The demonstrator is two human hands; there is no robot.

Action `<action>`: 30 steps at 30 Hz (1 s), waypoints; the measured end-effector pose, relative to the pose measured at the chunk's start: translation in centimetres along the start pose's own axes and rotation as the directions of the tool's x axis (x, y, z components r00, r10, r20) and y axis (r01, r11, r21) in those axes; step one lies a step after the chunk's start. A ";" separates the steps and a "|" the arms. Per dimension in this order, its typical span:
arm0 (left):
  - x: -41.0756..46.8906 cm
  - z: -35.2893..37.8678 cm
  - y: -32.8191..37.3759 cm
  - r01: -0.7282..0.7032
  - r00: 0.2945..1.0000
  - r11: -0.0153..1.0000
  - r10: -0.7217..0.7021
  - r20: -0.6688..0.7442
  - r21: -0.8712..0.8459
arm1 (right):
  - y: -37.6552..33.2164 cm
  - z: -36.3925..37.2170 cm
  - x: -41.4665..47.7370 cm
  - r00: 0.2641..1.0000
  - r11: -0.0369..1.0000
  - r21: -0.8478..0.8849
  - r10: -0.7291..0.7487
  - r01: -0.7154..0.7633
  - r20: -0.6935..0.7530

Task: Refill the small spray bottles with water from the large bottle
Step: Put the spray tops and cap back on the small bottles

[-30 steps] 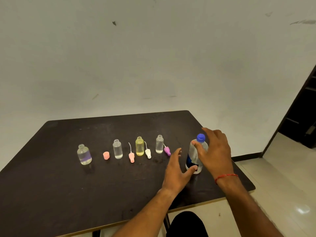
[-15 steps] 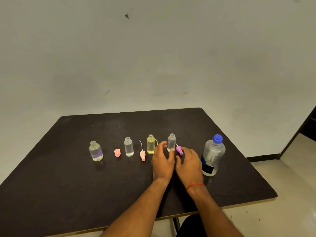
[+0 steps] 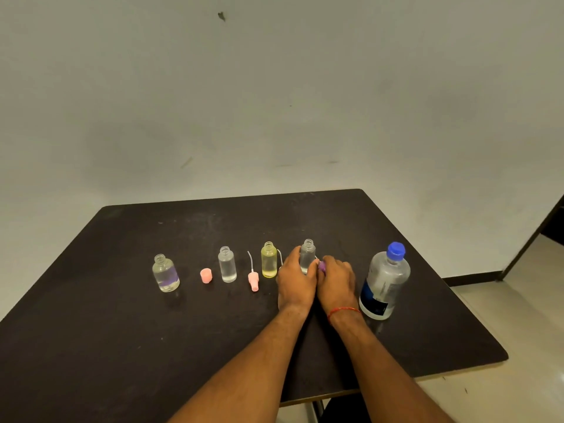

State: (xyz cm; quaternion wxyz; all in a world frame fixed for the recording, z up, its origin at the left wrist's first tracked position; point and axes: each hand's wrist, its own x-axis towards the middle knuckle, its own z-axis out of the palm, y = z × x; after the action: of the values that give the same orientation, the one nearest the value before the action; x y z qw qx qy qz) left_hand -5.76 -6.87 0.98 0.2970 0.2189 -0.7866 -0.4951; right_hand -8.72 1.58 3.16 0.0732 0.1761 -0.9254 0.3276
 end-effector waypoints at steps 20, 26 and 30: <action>-0.5 -0.4 0.0 -0.041 0.999 0.998 0.041 0.001 -0.055 | -4.5 -9.6 1.1 0.908 0.967 0.064 -0.208 0.247 -0.365; -0.7 -0.5 -0.1 -0.105 0.994 0.989 0.105 -0.006 -0.108 | -4.4 -10.3 1.6 0.944 0.971 0.053 -0.211 0.231 -0.254; -0.6 -0.5 -0.4 -0.134 0.991 0.983 0.136 0.012 -0.126 | -4.3 -10.1 1.9 0.958 0.975 0.006 -0.219 0.224 -0.184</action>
State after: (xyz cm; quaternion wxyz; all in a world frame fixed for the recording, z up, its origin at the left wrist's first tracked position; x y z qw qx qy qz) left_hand -4.97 -6.91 0.63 0.3351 0.1411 -0.7702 -0.5240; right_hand -8.71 4.38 13.98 0.1913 0.2488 -0.8849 0.3443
